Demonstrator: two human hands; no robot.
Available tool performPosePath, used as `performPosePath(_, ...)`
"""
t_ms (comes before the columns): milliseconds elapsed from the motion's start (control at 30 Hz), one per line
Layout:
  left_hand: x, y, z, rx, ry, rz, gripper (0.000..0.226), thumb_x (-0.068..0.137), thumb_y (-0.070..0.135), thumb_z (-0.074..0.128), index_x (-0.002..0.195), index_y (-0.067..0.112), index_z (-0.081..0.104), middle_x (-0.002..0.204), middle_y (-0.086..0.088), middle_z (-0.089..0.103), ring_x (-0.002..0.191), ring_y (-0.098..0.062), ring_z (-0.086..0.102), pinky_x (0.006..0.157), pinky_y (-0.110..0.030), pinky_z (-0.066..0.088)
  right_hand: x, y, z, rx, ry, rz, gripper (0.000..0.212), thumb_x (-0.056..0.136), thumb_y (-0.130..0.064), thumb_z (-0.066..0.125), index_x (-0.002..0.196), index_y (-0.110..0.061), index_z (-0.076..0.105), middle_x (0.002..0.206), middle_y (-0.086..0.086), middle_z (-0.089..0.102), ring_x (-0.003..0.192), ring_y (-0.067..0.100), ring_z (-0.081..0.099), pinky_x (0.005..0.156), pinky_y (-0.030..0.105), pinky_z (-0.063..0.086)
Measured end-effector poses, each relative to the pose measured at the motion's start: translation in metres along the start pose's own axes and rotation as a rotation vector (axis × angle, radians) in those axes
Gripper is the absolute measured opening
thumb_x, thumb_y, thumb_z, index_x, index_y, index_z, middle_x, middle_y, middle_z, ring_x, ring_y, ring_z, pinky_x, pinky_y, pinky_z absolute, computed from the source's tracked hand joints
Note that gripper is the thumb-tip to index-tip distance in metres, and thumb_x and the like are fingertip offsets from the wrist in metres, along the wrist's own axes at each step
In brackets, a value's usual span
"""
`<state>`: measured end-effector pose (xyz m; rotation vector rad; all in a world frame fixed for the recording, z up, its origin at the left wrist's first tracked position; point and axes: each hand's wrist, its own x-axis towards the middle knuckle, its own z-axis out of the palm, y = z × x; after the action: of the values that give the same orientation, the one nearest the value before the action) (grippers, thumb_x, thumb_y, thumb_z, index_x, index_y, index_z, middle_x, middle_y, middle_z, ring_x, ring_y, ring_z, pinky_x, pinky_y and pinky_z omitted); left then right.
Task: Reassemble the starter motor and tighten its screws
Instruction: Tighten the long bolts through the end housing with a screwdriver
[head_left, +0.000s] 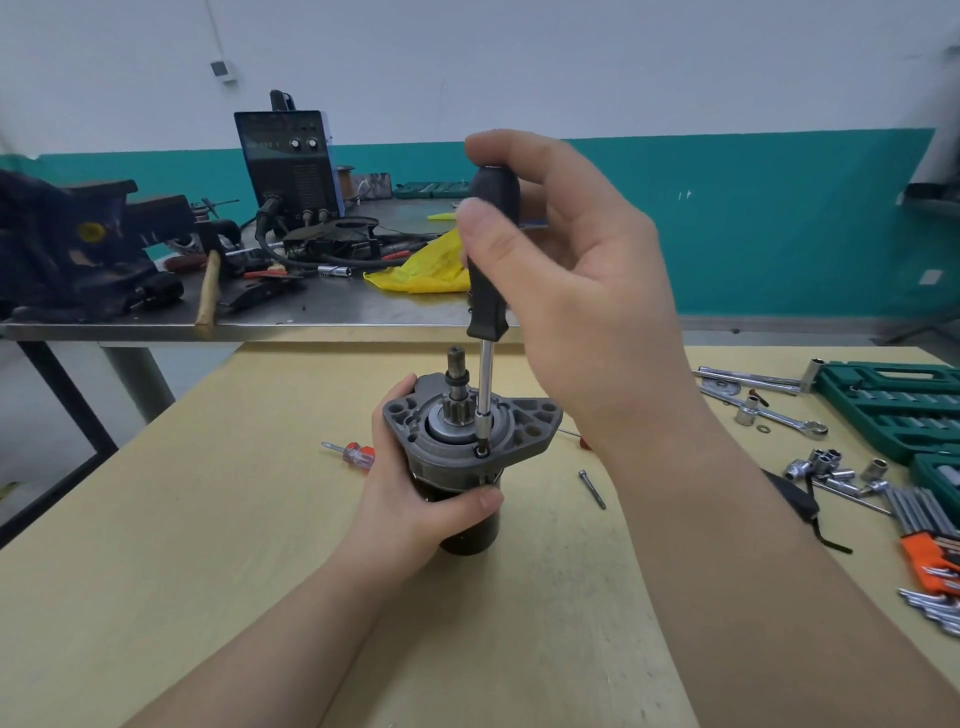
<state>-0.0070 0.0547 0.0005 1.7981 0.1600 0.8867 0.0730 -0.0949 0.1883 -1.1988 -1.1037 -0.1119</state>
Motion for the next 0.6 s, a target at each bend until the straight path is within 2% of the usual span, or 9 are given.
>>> performPosePath(67,-0.0003,-0.0007,-0.0007,0.000,-0.001,-0.001,0.118,0.064,0.033,0.095,0.158,0.046,0.026,0.149,0.012,0.061,0.139,-0.012,0.059,0.106,-0.035,0.047,0.0007,0.0001,-0.0017,0.060,-0.003,0.042,0.026,0.102,-0.020,0.060,0.123,-0.033,0.069,0.105,-0.009,0.074,0.100,0.025,0.075,0.089,0.049,0.063)
performPosePath(133,-0.0002,-0.0014,-0.0006,0.005,0.000,-0.008,0.118,0.064,0.034,0.096,0.159,0.045,0.026,0.149,0.014,0.061,0.138,-0.010,0.059,0.105,-0.027,0.051,0.0002,-0.0014,-0.0031,0.073,-0.010,0.047,0.027,0.102,-0.017,0.061,0.124,-0.032,0.068,0.101,-0.003,0.075,0.089,0.025,0.077,0.080,0.042,0.066)
performPosePath(200,0.0002,-0.0008,-0.0002,0.005,0.001,-0.018,0.118,0.063,0.036,0.096,0.158,0.046,0.026,0.148,0.017,0.061,0.138,-0.007,0.059,0.102,-0.016,0.051,-0.0005,-0.0017,-0.0036,-0.001,0.000,0.003,0.029,0.099,-0.019,0.071,0.122,-0.035,0.066,0.093,-0.008,0.072,0.085,0.024,0.076,0.079,0.046,0.066)
performPosePath(267,0.0004,-0.0004,-0.0002,-0.006,-0.005,-0.024,0.118,0.064,0.037,0.096,0.159,0.045,0.026,0.149,0.017,0.060,0.138,-0.006,0.058,0.102,-0.014,0.050,-0.0008,-0.0008,-0.0025,-0.032,0.024,-0.009,0.031,0.095,-0.022,0.078,0.119,-0.038,0.066,0.092,-0.012,0.069,0.083,0.024,0.074,0.077,0.047,0.066)
performPosePath(367,0.0007,0.0003,-0.0001,-0.006,-0.008,-0.021,0.117,0.065,0.036,0.096,0.158,0.046,0.026,0.148,0.017,0.060,0.138,-0.005,0.058,0.102,-0.010,0.048,-0.0008,0.0002,-0.0002,0.019,0.025,0.021,0.022,0.100,-0.029,0.072,0.120,-0.037,0.068,0.101,-0.011,0.070,0.086,0.028,0.075,0.078,0.048,0.066)
performPosePath(433,0.0007,-0.0005,0.0000,-0.009,-0.006,-0.013,0.117,0.065,0.034,0.095,0.159,0.044,0.026,0.149,0.014,0.060,0.139,-0.010,0.059,0.104,-0.019,0.051,-0.0008,0.0000,-0.0008,0.107,0.004,0.067,0.022,0.104,-0.026,0.060,0.122,-0.034,0.070,0.106,-0.004,0.074,0.091,0.028,0.077,0.082,0.046,0.066)
performPosePath(500,0.0001,-0.0016,-0.0002,-0.014,-0.004,-0.010,0.117,0.065,0.032,0.095,0.159,0.043,0.026,0.149,0.011,0.061,0.139,-0.014,0.059,0.106,-0.032,0.048,-0.0009,-0.0003,-0.0029,0.121,-0.005,0.073,0.025,0.105,-0.022,0.057,0.124,-0.031,0.069,0.104,0.003,0.075,0.084,0.026,0.078,0.078,0.046,0.067)
performPosePath(600,-0.0001,-0.0008,-0.0001,-0.003,-0.008,-0.020,0.117,0.065,0.034,0.095,0.158,0.046,0.026,0.149,0.015,0.061,0.138,-0.009,0.059,0.104,-0.025,0.051,-0.0008,0.0001,-0.0030,-0.005,0.019,0.003,0.026,0.099,-0.022,0.073,0.121,-0.036,0.068,0.094,-0.010,0.071,0.082,0.023,0.075,0.075,0.047,0.066)
